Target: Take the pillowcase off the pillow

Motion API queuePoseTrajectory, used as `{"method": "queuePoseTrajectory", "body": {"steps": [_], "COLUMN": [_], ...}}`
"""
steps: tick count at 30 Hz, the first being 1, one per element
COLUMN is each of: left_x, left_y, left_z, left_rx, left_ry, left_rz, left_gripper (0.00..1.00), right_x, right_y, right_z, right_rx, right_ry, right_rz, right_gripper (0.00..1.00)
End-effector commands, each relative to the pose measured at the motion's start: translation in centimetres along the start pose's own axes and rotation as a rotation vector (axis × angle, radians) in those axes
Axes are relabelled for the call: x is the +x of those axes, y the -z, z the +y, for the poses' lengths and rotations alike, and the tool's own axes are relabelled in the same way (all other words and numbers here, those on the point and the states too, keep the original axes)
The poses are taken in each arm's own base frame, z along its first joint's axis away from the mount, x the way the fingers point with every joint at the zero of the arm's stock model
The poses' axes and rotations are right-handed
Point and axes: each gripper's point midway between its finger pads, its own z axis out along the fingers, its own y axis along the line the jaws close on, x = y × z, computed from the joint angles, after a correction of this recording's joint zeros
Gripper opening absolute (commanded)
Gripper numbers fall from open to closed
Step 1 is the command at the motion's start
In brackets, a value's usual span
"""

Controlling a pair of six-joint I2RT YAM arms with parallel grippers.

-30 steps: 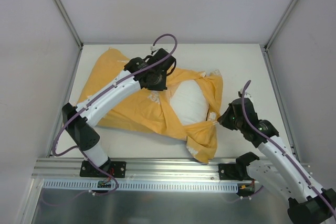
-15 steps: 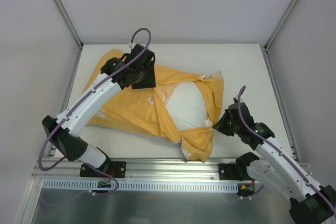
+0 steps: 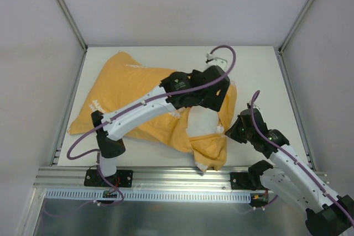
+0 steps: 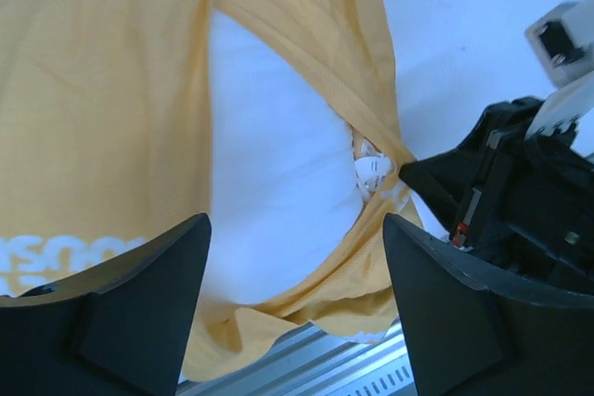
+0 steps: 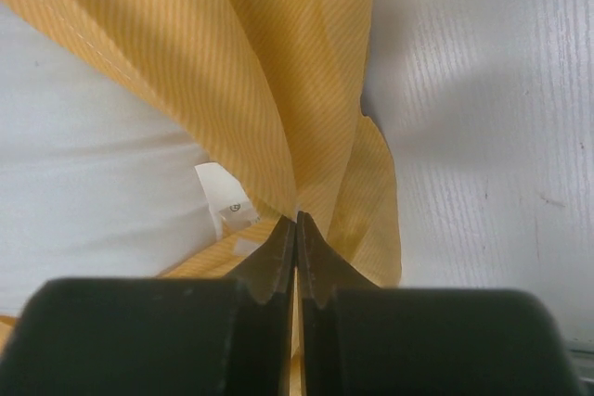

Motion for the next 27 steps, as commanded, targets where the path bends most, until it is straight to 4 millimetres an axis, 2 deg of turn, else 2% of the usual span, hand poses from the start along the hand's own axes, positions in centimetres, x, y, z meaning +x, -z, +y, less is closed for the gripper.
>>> {"method": "queuePoseTrajectory", "body": {"steps": [1,6,7,9,10,16,18,23,25,26,27], "left_x": [2.8,5.4,6.5,7.1,8.0,10.0,10.7,14.2,14.7,14.8,14.4], "left_y": [-2.0,-4.8,-5.9,-7.1,-7.8,-9.7,-10.3,-13.4,-14.2,-14.3,-14.1], "left_z": [-1.0,-1.6,-1.2,0.0,0.7,4.0,4.1,3.8,3.8,4.0,4.4], "left_rx": [-0.023,-0.048,-0.078,-0.153,-0.189,-0.317,-0.329,-0.354,-0.361,-0.363,-0.364], "left_ry": [-0.099,-0.145,-0.161,-0.181,-0.179,-0.177,-0.193,-0.212,-0.207,-0.201,-0.17], "left_rz": [0.101,0.174,0.201,0.202,0.222,0.262,0.28,0.375,0.391,0.397,0.394], "left_gripper": [0.76,0.78,0.83,0.93,0.99,0.99,0.99,0.98,0.8,0.46,0.23], "right_x": [-1.0,-1.1,-1.1,-1.2,-1.2,-1.3,-1.2,-1.1,-1.1,-0.9,-0.9], "right_y": [0.7,0.9,0.8,1.0,1.0,1.3,1.3,1.3,1.3,1.3,1.3], "right_z": [-0.4,-1.0,-1.4,-1.3,-1.3,-1.3,-1.3,-0.8,-0.9,-1.0,-1.0], "right_rx": [0.021,-0.002,0.003,-0.012,-0.012,-0.015,-0.016,-0.04,-0.038,-0.035,-0.032], "right_ry": [-0.035,-0.075,-0.085,-0.092,-0.092,-0.097,-0.102,-0.113,-0.11,-0.104,-0.103], "right_rz": [-0.035,-0.049,-0.051,-0.058,-0.058,-0.063,-0.06,-0.052,-0.05,-0.046,-0.043], "right_gripper": [0.01,0.01,0.01,0.01,0.01,0.01,0.01,0.01,0.01,0.01,0.01]}}
